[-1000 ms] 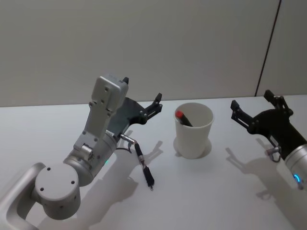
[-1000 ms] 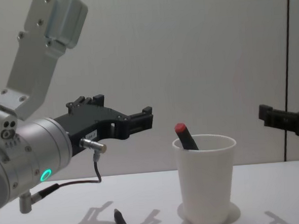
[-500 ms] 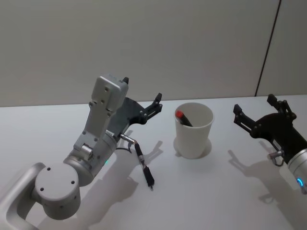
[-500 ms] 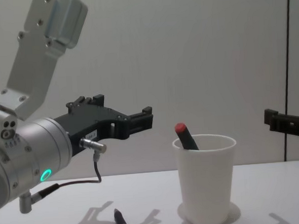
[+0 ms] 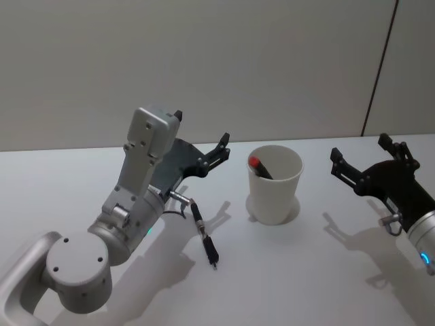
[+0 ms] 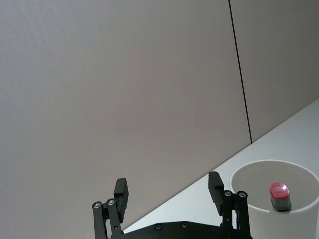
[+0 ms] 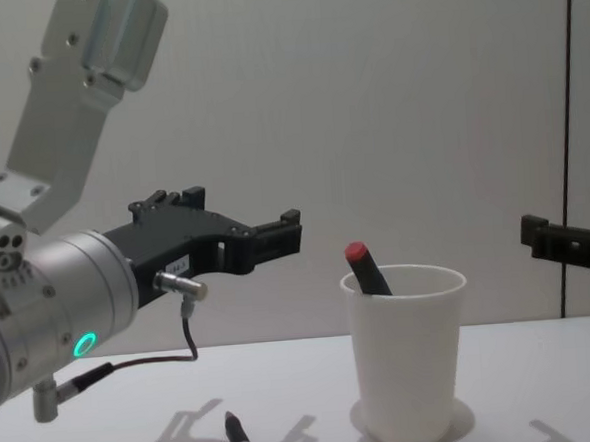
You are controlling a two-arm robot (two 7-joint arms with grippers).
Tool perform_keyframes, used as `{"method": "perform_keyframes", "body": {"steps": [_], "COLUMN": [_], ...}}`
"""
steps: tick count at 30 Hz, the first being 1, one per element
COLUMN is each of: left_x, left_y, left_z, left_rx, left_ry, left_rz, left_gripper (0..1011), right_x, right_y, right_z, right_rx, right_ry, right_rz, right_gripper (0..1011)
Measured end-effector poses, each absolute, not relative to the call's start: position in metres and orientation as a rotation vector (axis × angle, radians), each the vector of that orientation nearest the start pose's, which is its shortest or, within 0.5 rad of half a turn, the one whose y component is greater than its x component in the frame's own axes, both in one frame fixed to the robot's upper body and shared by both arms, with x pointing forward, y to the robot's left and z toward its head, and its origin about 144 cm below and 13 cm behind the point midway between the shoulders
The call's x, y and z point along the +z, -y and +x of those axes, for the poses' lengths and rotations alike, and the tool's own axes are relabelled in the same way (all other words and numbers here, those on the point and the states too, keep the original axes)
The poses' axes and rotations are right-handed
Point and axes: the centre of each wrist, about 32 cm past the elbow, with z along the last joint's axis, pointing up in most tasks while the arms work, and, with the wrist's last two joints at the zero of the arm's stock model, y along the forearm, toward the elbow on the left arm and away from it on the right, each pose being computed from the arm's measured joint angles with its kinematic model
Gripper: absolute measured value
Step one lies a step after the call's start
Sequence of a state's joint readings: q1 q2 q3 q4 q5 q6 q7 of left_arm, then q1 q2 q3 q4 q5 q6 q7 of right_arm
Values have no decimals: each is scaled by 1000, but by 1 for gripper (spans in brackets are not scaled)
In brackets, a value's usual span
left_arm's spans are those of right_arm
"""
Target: Place the pen into the pen holder.
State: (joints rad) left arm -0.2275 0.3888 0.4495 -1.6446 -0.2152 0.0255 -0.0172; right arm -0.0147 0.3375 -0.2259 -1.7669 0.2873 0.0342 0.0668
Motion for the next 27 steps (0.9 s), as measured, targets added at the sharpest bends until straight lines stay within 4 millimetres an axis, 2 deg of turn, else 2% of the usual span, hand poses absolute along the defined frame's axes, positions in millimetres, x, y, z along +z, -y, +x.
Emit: {"method": "perform_keyframes", "body": {"steps": [12, 27], "left_x": [1211, 1214], "left_y": [-204, -202], "left_z": [474, 445], "left_rx": [1136, 1155], "left_ry": [227, 153], "left_rz": [76, 119], "left_gripper": [1001, 1001], "right_x": [1189, 1189], "right_y": [237, 237], "right_z": [443, 443], "right_rx": [-1229, -1230], "right_ry": [75, 75], "right_rz": [26, 26], "right_gripper": [1001, 1002]}}
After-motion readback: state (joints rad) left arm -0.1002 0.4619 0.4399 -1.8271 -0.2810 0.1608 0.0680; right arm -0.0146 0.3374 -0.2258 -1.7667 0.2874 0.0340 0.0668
